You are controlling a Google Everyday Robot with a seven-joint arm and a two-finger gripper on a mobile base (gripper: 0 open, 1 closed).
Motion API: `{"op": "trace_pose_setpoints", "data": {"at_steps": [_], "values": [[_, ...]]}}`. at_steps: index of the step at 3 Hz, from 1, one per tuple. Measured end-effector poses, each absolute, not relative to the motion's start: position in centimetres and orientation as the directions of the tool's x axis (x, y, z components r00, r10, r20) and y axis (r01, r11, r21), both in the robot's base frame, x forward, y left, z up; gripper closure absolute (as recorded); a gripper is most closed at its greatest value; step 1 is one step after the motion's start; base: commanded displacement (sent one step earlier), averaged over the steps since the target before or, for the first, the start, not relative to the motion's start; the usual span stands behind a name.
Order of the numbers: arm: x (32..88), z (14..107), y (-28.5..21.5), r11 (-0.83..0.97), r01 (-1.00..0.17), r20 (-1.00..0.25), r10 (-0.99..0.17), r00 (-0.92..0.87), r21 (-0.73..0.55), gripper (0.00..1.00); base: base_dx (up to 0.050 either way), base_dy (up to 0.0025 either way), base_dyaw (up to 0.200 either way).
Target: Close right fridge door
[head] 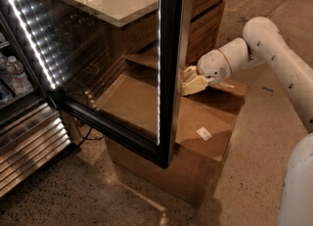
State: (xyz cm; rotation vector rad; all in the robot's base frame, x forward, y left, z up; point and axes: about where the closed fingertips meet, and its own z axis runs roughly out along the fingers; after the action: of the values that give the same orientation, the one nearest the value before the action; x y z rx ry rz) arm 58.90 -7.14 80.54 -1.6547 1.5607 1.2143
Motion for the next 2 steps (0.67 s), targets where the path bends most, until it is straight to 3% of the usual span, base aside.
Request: {"op": "trace_pose_setpoints", "data": {"at_steps": [2], "values": [[58.7, 80.3, -6.0, -0.194, -0.963, -0.873, -0.482, -0.073, 0.188, 1.0, 0.0, 0.0, 0.0]]}}
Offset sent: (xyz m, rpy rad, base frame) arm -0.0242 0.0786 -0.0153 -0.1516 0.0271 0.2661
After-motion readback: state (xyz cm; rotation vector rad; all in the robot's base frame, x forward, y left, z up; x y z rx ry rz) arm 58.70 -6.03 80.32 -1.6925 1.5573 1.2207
